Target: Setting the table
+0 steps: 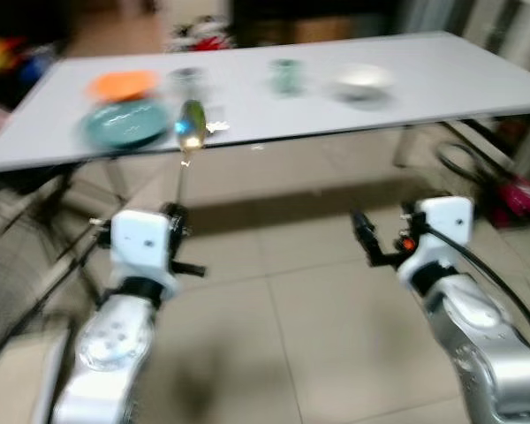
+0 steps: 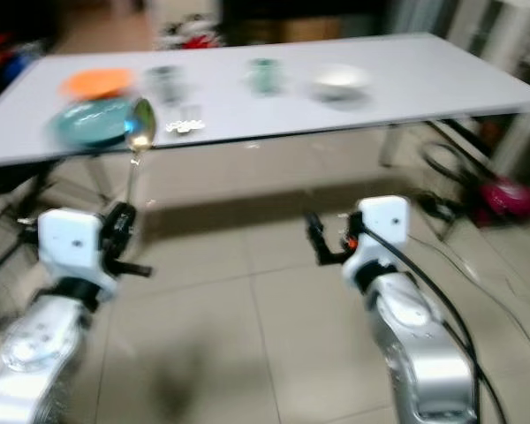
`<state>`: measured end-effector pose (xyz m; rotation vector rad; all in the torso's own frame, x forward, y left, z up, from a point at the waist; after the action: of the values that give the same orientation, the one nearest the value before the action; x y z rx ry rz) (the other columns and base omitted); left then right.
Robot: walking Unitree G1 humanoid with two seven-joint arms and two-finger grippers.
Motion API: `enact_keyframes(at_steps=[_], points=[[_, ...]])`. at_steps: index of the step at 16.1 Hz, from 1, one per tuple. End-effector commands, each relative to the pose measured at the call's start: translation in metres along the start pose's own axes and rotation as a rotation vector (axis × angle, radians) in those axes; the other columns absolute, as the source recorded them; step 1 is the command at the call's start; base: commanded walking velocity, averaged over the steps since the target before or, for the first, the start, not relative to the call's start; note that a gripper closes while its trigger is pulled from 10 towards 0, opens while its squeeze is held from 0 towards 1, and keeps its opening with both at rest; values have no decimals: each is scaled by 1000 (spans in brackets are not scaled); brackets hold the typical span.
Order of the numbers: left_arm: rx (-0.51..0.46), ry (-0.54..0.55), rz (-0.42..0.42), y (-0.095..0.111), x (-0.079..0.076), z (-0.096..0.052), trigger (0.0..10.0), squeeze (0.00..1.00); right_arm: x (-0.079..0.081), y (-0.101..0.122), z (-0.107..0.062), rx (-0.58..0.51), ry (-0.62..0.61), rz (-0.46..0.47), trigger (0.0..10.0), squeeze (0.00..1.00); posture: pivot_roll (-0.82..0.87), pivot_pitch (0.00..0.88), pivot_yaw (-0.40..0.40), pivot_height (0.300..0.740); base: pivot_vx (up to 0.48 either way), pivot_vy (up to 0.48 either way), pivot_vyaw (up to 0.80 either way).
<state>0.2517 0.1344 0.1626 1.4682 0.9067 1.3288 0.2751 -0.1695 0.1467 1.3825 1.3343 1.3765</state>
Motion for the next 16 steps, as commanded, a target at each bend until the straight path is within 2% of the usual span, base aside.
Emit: enact_keyframes(at_steps=[1, 5, 16], points=[[-5, 6, 22, 0, 4, -1, 10000, 0, 3, 4, 2, -14, 7, 2, 10000, 0, -97, 0, 58, 740, 319, 0, -775], [-10, 0, 23, 1, 4, 1, 10000, 0, 1, 11, 6, -34, 7, -2, 10000, 0, -100, 0, 61, 740, 317, 0, -772], [-12, 20, 23, 1, 7, 7, 10000, 0, 8, 12, 11, -29, 52, -5, 10000, 0, -103, 0, 61, 740, 390, 0, 0]])
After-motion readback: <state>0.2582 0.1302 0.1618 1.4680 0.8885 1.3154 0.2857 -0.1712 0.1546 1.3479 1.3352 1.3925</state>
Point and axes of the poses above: a point about 5 cm out from each wrist's last joint towards the gripper, its own z axis pointing out of the wrist towards the gripper, its own y axis along the axis of the wrist's last joint, x = y × z, the point moved 3 cm from there along z, pointing out of the wrist towards the gripper, and after that the axes turned 11 degrees about z, right-handed, at the moved point
